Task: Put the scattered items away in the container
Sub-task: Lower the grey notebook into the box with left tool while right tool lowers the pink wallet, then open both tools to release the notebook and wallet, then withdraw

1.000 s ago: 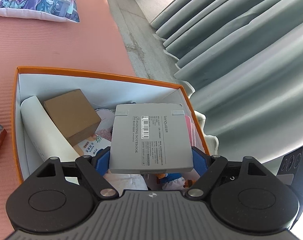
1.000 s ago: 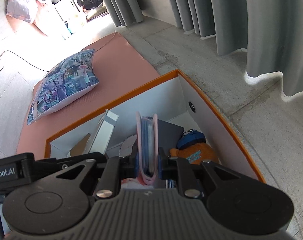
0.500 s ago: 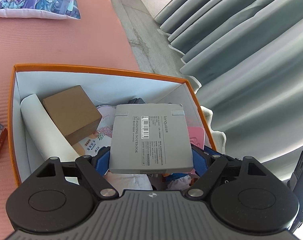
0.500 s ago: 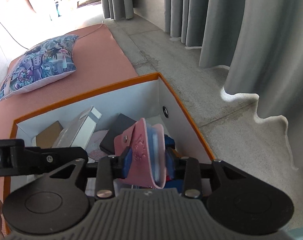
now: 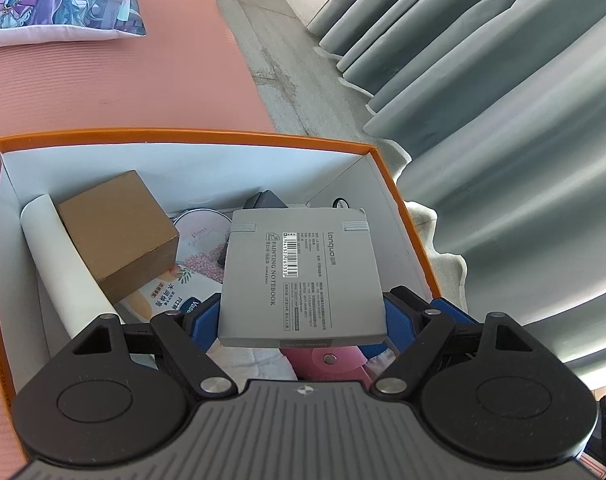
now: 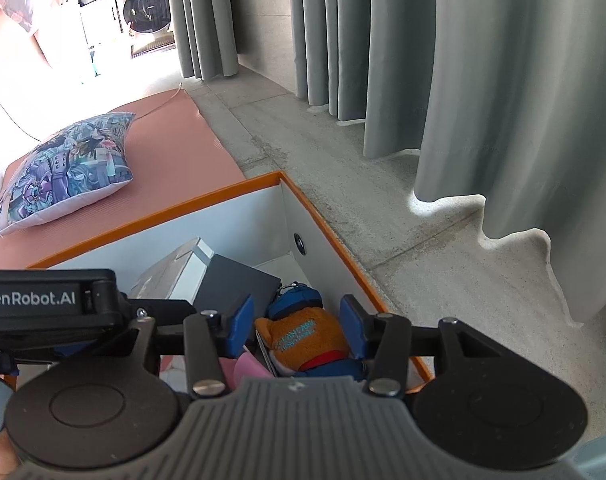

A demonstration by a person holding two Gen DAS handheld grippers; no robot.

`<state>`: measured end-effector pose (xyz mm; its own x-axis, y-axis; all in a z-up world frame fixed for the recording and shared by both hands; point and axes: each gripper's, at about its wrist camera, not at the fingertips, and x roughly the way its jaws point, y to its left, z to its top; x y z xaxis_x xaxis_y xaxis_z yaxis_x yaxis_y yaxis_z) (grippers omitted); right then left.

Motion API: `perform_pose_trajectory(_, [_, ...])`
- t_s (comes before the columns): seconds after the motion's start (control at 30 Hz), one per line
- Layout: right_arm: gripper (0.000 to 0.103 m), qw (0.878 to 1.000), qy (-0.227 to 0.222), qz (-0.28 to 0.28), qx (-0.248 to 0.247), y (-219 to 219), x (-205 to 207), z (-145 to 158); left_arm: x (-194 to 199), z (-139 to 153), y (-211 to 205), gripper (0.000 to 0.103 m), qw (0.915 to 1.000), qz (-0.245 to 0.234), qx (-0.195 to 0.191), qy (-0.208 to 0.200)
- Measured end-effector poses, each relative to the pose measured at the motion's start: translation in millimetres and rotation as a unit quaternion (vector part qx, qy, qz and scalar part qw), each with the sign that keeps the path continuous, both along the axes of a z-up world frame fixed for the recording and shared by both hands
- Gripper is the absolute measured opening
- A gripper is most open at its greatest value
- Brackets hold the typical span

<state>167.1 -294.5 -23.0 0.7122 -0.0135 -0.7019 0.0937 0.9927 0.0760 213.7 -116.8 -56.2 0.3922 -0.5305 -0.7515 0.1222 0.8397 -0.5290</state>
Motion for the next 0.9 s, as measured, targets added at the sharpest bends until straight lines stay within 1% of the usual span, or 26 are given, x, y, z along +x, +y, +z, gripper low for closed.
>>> perform_pose_trajectory(0.2, [0.052,0.999,-0.018,-0.015,-0.022,5.2,-5.7,2.7,0.8,-1.5,1.3,0.096,1.0,0.004,0.005,0.002])
perform_pose_trajectory(0.33, [0.053,0.999,-0.023,-0.023,-0.024,3.8,-8.5,3.8,-1.6,0.7,2.4,0.096,0.9999,0.01,0.01,-0.005])
perform_pose_trajectory(0.4, [0.055,0.999,-0.024,-0.023,-0.02,2.6,-9.0,3.9,-5.4,5.2,3.5,0.096,0.9996,0.016,0.008,-0.023])
perform_pose_trajectory(0.57, [0.055,0.999,-0.021,-0.023,-0.02,2.8,-8.2,3.2,-12.4,20.3,4.3,0.096,0.9981,0.016,0.005,-0.06])
perform_pose_trajectory(0.77, [0.055,0.999,-0.02,-0.024,-0.023,4.7,-8.0,2.5,-19.2,30.0,12.1,0.096,0.9974,0.019,-0.02,-0.066])
perform_pose_trajectory(0.9, [0.055,0.999,-0.02,-0.024,-0.028,6.0,-7.9,2.5,-26.2,36.1,19.4,0.096,0.9965,0.022,-0.03,-0.075])
